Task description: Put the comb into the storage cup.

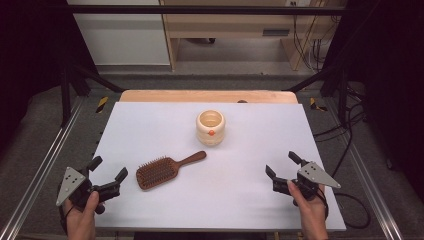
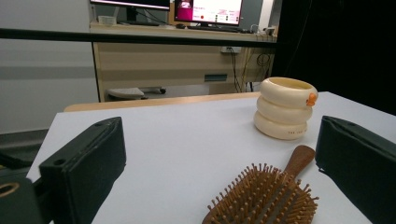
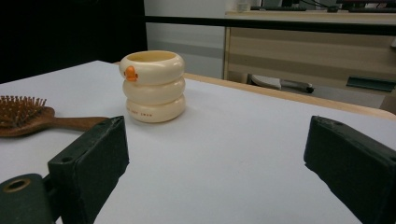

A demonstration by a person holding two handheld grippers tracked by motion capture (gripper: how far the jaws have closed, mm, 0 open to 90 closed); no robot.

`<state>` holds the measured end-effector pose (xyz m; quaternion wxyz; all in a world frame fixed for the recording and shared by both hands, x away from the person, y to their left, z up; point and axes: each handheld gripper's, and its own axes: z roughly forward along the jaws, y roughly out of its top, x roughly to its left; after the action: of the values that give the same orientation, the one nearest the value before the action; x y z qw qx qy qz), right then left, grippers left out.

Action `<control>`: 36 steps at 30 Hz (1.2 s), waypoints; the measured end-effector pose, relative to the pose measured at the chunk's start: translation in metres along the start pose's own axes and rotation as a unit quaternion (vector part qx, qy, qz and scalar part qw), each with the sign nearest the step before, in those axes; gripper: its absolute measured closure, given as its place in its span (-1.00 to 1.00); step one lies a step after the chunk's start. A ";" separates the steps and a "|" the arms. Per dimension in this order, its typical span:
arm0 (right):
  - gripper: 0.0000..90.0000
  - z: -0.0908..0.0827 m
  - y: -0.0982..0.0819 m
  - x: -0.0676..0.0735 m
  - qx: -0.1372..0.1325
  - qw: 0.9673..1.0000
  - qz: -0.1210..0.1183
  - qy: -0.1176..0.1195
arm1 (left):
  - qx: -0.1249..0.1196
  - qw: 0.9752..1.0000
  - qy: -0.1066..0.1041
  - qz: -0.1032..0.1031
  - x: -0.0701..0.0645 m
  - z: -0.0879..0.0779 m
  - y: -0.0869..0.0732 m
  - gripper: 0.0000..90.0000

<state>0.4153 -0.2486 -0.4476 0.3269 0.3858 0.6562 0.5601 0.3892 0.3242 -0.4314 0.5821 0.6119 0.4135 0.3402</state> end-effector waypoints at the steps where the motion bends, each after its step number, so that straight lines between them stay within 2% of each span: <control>1: -0.86 0.000 0.000 0.000 0.000 1.000 0.000 0.000 | 0.004 1.000 0.001 -0.004 0.000 0.001 0.000 -0.95; 11: -0.86 0.001 -0.001 0.000 0.005 1.000 0.002 -0.007 | 0.027 1.000 0.003 -0.003 -0.003 0.005 -0.002 -0.95; 20: -0.88 0.001 -0.002 0.000 0.009 1.000 0.003 -0.013 | 0.036 0.999 -0.002 0.000 -0.004 0.007 -0.002 -0.94; 36: -0.89 0.004 -0.003 0.003 0.017 1.000 -0.003 -0.011 | 0.063 0.998 -0.009 0.007 -0.007 0.010 -0.005 -0.91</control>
<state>0.4167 -0.2444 -0.4507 0.3291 0.3955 0.6628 0.5441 0.3948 0.3135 -0.4365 0.5438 0.6532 0.4247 0.3119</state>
